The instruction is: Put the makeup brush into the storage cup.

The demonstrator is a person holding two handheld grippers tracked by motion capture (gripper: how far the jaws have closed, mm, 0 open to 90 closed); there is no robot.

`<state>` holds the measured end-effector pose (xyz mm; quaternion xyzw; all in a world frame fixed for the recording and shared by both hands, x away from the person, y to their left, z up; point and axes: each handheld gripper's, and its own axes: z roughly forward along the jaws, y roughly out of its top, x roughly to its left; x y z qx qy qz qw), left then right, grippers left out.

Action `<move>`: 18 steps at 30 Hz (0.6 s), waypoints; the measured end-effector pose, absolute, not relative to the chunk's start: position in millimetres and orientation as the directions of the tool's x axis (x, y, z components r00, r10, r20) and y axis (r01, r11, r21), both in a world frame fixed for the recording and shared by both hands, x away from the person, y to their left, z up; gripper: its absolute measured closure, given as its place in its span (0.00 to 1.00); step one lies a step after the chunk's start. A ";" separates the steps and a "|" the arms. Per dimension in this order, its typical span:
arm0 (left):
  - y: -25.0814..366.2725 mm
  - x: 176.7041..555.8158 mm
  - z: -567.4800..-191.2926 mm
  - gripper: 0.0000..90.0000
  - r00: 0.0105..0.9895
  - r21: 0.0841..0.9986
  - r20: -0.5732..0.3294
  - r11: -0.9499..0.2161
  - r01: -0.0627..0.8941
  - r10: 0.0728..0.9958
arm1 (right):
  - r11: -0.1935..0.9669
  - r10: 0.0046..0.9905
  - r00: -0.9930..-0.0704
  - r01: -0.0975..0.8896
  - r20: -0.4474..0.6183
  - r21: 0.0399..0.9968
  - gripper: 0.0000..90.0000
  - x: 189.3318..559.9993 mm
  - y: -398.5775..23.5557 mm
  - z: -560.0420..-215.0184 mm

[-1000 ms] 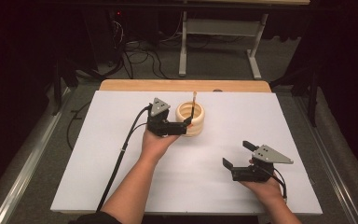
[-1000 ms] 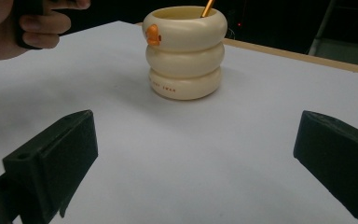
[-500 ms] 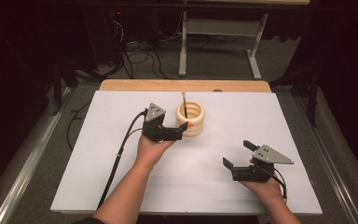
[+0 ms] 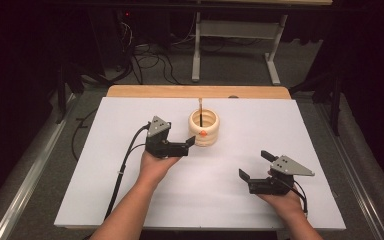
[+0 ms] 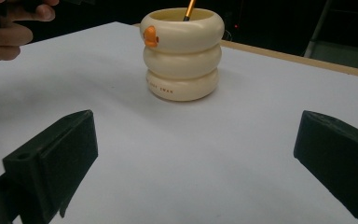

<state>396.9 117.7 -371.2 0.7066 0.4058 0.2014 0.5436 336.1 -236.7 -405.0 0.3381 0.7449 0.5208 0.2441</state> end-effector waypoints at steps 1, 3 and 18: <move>118.9 395.4 -371.6 0.01 0.590 0.932 -0.154 -0.083 0.354 0.792 | 0.229 0.759 -0.651 0.248 -0.013 0.941 0.01 336.1 -236.6 -405.1; 121.2 392.1 -372.6 0.01 0.590 0.931 -0.150 -0.086 0.354 0.793 | 0.226 0.759 -0.652 0.256 -0.005 0.940 0.01 335.4 -236.1 -405.1; 144.7 366.1 -382.1 0.01 0.588 0.933 -0.119 -0.113 0.342 0.800 | 0.233 0.756 -0.654 0.246 -0.016 0.941 0.01 335.4 -235.7 -405.0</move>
